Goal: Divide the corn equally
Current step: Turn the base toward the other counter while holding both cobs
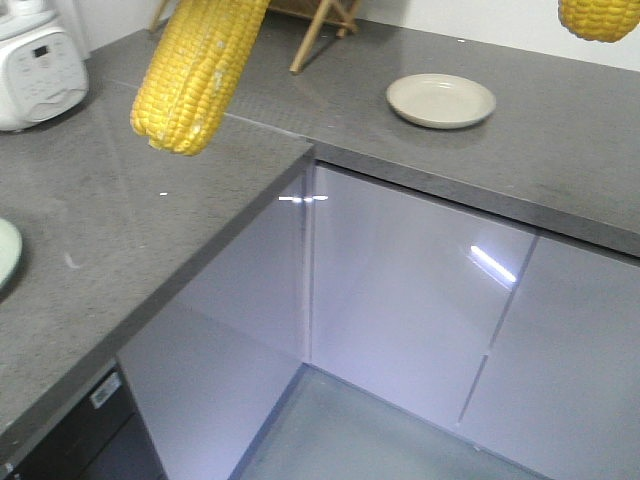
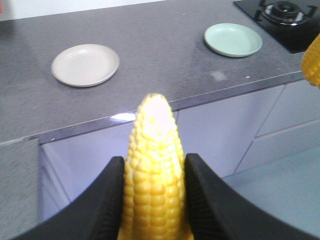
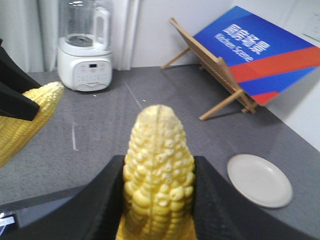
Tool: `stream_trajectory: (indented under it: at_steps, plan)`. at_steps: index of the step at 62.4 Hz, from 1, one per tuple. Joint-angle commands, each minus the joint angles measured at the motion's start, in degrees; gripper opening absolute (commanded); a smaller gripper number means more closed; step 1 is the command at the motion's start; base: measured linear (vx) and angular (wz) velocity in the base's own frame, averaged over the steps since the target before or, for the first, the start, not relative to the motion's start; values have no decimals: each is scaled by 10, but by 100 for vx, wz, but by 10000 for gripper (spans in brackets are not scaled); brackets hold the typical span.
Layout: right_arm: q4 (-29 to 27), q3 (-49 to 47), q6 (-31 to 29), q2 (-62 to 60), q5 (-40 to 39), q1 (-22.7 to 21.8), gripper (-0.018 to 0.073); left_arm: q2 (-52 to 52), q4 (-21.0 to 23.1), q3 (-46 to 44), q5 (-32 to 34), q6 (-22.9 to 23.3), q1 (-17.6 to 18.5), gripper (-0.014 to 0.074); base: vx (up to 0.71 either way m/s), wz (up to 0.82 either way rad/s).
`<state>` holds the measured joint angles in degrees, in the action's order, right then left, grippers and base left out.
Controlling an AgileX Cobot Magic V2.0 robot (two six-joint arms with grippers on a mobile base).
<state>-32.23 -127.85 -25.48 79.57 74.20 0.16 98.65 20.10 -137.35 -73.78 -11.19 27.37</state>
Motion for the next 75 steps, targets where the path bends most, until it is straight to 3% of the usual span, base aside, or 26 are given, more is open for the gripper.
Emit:
stream_trajectory:
  at_steps: [1, 75]
  plan:
    - [-10, -11, -1, -12, -3, -2, -4, -25, 13, -15, 21, 6, 2, -7, -3, -42]
    - [-10, -11, -1, -12, -3, -2, -4, -25, 13, -15, 21, 6, 2, -7, -3, -37]
